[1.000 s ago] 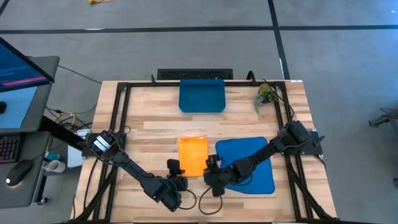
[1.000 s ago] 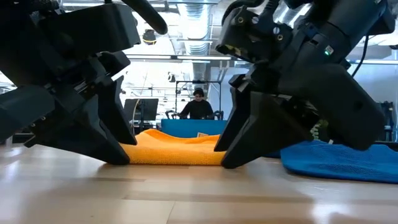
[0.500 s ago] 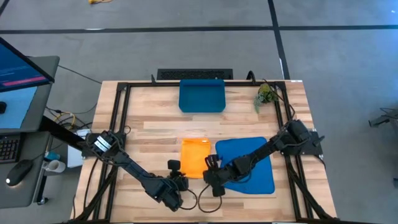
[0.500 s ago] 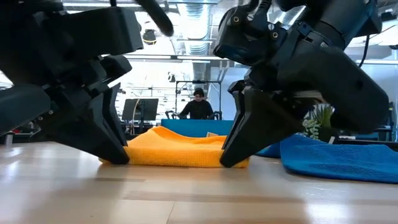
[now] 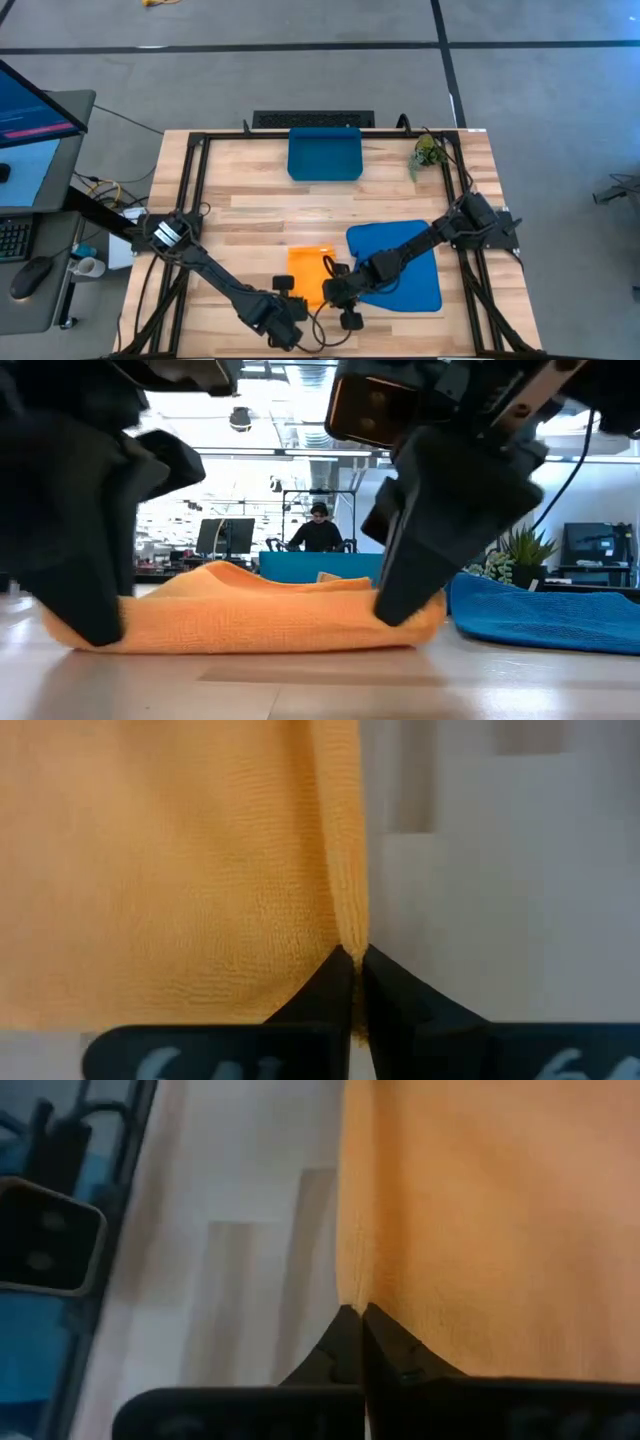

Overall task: Roll microfiber towels into tight, uniform cylinder then place into a basket
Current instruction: Roll the yellow microfiber cloth

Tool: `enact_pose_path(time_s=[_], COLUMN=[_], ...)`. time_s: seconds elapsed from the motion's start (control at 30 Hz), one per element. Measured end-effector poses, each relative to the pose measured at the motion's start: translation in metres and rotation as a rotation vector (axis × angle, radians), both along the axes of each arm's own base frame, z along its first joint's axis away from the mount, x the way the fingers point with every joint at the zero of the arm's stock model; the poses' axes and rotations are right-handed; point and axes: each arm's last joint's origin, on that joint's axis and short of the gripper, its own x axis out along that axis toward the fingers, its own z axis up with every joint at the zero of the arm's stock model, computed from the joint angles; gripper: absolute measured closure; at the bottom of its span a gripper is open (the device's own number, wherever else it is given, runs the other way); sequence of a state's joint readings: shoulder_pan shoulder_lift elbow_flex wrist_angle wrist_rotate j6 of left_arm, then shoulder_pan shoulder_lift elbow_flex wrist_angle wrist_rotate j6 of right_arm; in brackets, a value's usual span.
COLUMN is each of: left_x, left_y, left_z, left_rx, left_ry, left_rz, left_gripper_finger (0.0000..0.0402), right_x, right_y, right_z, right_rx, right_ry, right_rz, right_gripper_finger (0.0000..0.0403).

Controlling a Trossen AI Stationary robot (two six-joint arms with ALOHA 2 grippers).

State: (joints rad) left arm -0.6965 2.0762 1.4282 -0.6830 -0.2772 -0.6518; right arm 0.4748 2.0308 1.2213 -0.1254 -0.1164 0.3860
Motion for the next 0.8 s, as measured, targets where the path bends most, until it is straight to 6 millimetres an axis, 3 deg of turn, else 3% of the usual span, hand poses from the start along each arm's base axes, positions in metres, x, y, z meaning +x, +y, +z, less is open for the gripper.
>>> enact_pose_path(time_s=[0.13, 0.47, 0.8], left_x=[-0.002, 0.011, 0.012], left_y=[-0.001, 0.017, 0.011], left_z=[0.0, 0.001, 0.02], left_rx=[-0.004, -0.17, -0.084], left_ry=[0.005, 0.104, 0.091], left_rz=[0.01, 0.198, 0.18], left_gripper_finger=[0.0393, 0.039, 0.039], right_x=[0.003, 0.014, 0.024], right_y=[-0.002, -0.032, -0.054], right_z=[0.003, -0.001, -0.02], right_rx=[0.075, 0.295, 0.36], right_ry=[0.038, 0.225, 0.326], right_rz=[-0.057, -0.278, -0.356], right_gripper_finger=[0.0389, 0.0397, 0.0395])
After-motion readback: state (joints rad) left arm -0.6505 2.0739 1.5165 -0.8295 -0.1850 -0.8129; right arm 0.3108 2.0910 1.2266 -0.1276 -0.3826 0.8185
